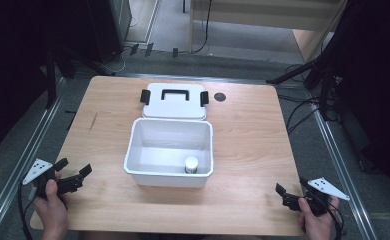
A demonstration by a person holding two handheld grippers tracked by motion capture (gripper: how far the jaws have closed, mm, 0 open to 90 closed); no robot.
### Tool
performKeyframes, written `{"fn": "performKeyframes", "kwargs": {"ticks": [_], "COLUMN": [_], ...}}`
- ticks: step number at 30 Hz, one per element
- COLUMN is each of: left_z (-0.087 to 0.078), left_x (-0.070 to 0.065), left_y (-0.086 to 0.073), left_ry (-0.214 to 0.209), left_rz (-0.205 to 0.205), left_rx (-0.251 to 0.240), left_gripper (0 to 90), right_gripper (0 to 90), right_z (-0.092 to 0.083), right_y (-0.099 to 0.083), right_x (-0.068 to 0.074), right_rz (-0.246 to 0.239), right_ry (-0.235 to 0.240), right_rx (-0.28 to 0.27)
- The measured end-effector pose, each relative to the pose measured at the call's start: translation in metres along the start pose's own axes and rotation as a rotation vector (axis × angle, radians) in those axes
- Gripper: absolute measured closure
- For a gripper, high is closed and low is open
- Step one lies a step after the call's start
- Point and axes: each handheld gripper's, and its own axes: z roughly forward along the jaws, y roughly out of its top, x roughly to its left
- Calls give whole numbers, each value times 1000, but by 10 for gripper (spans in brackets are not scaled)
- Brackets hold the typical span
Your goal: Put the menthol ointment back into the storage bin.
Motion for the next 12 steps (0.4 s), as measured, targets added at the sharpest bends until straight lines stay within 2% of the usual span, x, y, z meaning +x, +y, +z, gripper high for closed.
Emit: {"fn": "performKeyframes", "kwargs": {"ticks": [4,8,12], "left_z": [0,0,0], "left_x": [1,1,2], "left_y": [0,0,0], "left_ry": [-1,-4,-4], "left_rz": [-8,-17,-19], "left_rx": [0,2,5], "left_gripper": [1,1,1], "right_gripper": [0,0,0], "right_z": [-3,-4,-3], "right_y": [-1,-2,-2], "right_x": [-4,-7,-7], "right_rz": [38,64,63], "right_ry": [17,22,21], "right_rx": [-39,-43,-34]}}
